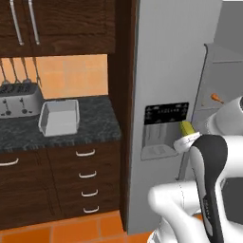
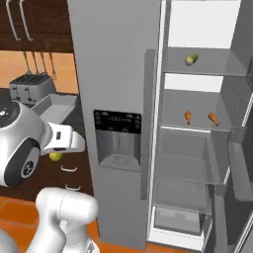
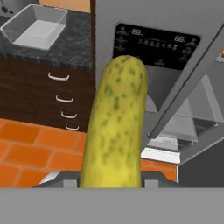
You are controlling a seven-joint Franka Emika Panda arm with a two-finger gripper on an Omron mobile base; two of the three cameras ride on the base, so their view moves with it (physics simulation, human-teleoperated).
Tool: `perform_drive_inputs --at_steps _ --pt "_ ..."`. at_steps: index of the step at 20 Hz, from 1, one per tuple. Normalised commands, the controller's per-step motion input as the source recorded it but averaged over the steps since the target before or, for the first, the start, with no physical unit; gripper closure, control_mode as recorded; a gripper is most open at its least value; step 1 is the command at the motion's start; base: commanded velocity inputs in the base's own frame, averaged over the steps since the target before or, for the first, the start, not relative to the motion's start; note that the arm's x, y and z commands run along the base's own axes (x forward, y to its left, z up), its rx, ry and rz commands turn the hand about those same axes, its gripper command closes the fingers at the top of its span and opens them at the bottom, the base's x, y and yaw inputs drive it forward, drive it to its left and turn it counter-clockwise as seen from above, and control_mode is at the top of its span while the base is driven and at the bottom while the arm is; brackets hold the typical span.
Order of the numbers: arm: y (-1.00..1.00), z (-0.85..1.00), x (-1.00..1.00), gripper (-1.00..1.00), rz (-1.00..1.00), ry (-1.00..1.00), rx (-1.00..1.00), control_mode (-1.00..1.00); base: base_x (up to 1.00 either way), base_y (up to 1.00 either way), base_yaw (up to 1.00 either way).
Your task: Place one cucumber and one chicken drumstick in each tupperware on the nearby counter, to pack two identical lunches.
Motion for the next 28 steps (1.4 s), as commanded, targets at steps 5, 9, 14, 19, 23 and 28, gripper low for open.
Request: perform_drive_inputs --at_steps 5,9,14,19,23,28 --pt "0.0 0.0 0.0 1.0 0.0 0.0 0.0 1.0 0.08 1.0 0.0" --pt "0.0 0.0 0.0 1.0 0.0 0.0 0.0 1.0 0.0 1.0 0.0" --pt "0.0 0.0 0.0 1.0 0.0 0.0 0.0 1.0 0.06 1.0 0.01" --pt "0.0 0.0 0.0 1.0 0.0 0.0 0.0 1.0 0.2 1.0 0.0" --pt "0.0 0.0 0.0 1.0 0.0 0.0 0.0 1.0 0.52 1.0 -0.03" --pt "0.0 0.0 0.0 1.0 0.0 0.0 0.0 1.0 0.62 1.0 -0.05"
